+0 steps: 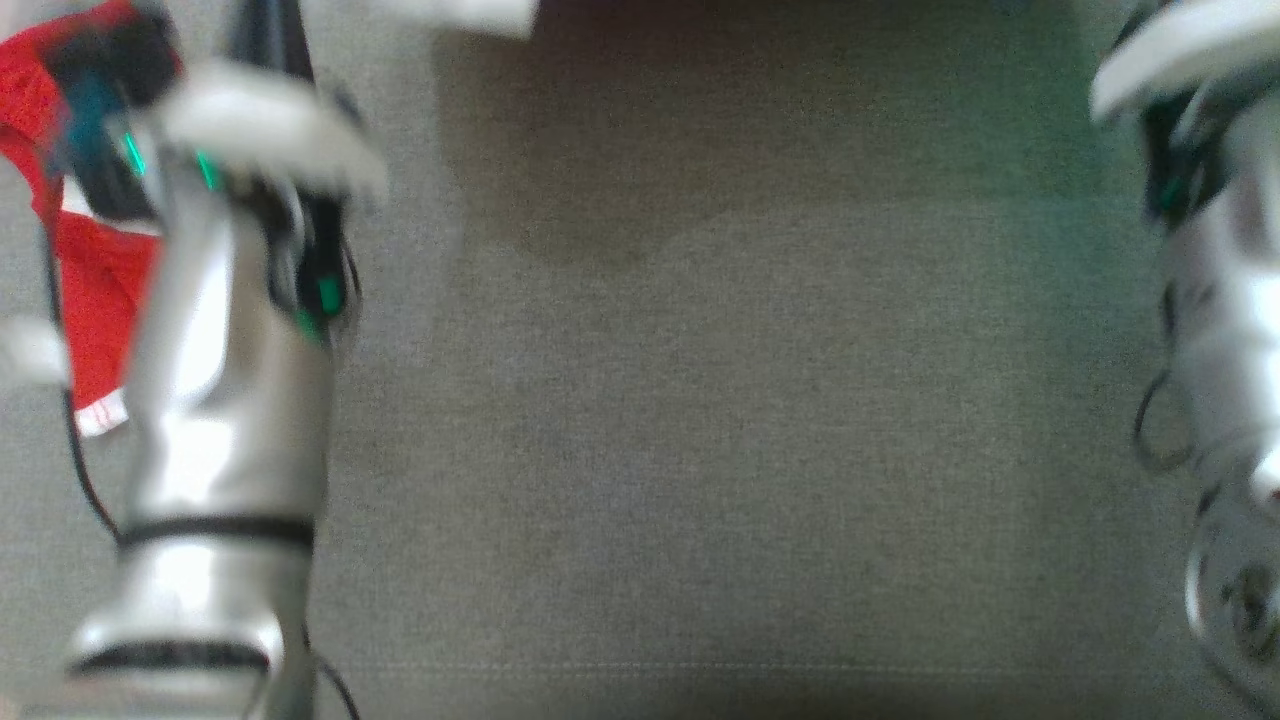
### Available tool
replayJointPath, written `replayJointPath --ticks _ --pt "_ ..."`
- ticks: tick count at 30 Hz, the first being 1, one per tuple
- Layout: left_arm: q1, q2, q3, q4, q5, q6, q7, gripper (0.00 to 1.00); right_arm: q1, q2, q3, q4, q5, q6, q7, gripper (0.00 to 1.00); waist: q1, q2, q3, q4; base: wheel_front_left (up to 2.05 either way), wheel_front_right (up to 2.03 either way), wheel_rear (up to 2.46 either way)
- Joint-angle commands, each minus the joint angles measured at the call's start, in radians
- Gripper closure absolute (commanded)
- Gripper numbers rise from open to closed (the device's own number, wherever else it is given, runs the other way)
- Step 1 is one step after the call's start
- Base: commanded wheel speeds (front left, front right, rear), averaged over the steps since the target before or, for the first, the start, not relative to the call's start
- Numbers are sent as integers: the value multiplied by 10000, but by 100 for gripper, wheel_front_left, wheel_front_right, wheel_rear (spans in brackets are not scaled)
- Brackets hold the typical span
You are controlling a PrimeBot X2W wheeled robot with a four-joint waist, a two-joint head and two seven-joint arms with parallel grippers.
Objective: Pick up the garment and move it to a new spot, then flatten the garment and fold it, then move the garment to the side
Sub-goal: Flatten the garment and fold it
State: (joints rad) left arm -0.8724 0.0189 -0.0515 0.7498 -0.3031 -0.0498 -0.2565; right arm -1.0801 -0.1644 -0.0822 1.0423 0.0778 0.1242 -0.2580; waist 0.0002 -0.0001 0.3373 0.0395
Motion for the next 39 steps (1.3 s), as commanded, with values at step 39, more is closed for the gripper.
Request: replayJointPath --ticks 39 --pt "9022 314 -1444 -3541 -2124 828 -53 100 8626 -665 2937 -2956 4318 65 1888 100 -2 1 -4051 15 0 0 0"
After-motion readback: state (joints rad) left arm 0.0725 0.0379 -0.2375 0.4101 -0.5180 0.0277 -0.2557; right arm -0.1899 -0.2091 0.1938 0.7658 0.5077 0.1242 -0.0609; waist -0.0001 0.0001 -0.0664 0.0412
